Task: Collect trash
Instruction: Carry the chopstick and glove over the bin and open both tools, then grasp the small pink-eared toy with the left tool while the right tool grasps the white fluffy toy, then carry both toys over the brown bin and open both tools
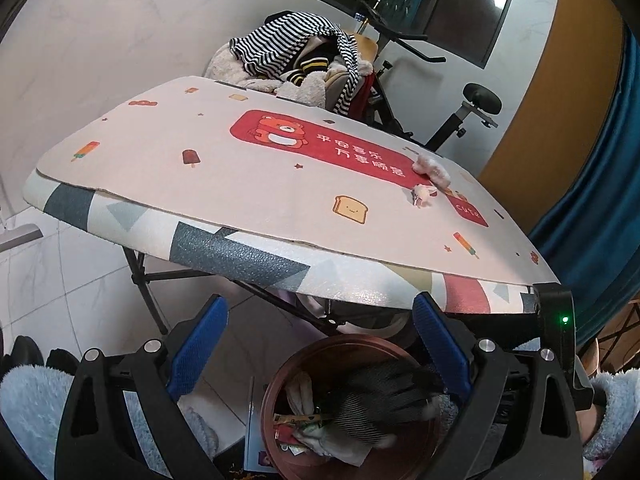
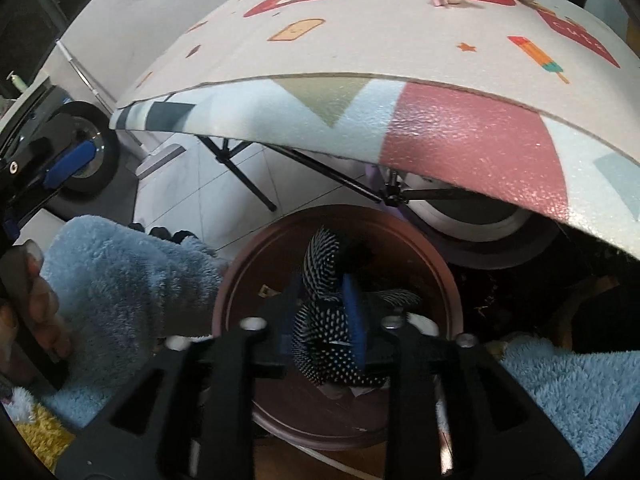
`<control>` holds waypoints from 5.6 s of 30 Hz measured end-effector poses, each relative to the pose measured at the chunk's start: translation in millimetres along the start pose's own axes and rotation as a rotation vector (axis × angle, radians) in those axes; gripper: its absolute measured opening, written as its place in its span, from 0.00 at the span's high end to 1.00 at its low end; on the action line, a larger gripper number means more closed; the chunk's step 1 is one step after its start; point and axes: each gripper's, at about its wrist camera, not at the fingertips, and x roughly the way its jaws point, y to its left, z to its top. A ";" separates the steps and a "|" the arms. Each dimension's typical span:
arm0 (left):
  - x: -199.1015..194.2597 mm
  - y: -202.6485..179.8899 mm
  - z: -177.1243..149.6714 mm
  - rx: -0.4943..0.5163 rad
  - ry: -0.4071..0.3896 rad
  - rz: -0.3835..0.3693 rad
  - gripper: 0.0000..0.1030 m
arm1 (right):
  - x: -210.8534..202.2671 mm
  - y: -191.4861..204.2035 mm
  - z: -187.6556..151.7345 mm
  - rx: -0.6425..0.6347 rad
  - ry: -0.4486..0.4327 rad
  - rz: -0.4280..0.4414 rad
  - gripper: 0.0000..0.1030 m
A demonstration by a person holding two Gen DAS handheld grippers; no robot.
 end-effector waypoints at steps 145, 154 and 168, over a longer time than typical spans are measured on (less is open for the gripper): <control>42.0 -47.6 -21.3 0.318 0.272 -0.114 0.37 | -91.5 5.9 5.4 -0.023 -0.362 0.082 0.58; 27.2 -11.9 -4.3 0.131 0.168 0.005 0.20 | -57.4 19.3 0.4 -0.093 -0.201 0.107 0.58; 23.9 4.5 -2.1 0.063 0.155 0.044 0.16 | -0.7 13.7 -8.4 -0.054 0.047 0.009 0.57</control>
